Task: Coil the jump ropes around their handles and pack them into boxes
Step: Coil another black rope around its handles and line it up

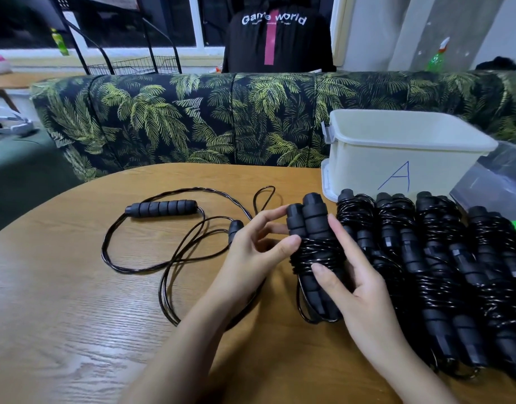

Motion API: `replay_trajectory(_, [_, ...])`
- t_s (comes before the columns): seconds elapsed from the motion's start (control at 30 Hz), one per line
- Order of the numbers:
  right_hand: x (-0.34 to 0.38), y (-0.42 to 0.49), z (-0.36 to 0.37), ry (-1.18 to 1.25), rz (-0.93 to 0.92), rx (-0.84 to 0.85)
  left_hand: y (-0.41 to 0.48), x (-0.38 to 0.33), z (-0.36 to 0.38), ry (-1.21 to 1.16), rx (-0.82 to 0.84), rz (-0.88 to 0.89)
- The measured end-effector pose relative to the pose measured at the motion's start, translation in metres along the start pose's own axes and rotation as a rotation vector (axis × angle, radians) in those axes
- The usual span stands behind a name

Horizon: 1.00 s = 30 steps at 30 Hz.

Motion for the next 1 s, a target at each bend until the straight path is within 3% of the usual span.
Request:
replay_trajectory(0.23, [-0.004,0.001,-0.004,0.046,0.015,0.014,-0.001,-0.001,0.004,-0.054,0.063,-0.027])
replay_trajectory(0.33, [-0.005,0.001,-0.001,-0.097,-0.003,0.022,-0.002,0.000,0.003,-0.066,0.005,-0.031])
replay_trajectory(0.47, [0.000,0.000,-0.002,-0.363,-0.163,-0.019,-0.003,0.004,0.005,-0.081,-0.066,-0.050])
replay_trajectory(0.6, [0.000,0.000,-0.002,-0.332,-0.166,-0.013,-0.002,0.007,0.001,-0.087,-0.121,-0.055])
replay_trajectory(0.77, [-0.001,0.001,-0.006,-0.269,-0.150,-0.028,-0.002,-0.001,0.001,-0.117,-0.057,-0.028])
replay_trajectory(1.0, [-0.002,0.001,-0.005,-0.303,-0.121,-0.024,-0.003,-0.001,0.001,-0.116,-0.086,-0.040])
Point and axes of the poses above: each hand's wrist, its own y-axis towards the middle knuckle, its own z-axis out of the palm, x = y × z, the point moved 7 cm from there along y, towards the middle knuckle, and after that the axes turned 13 degrees about y, right-handed, at the moved point
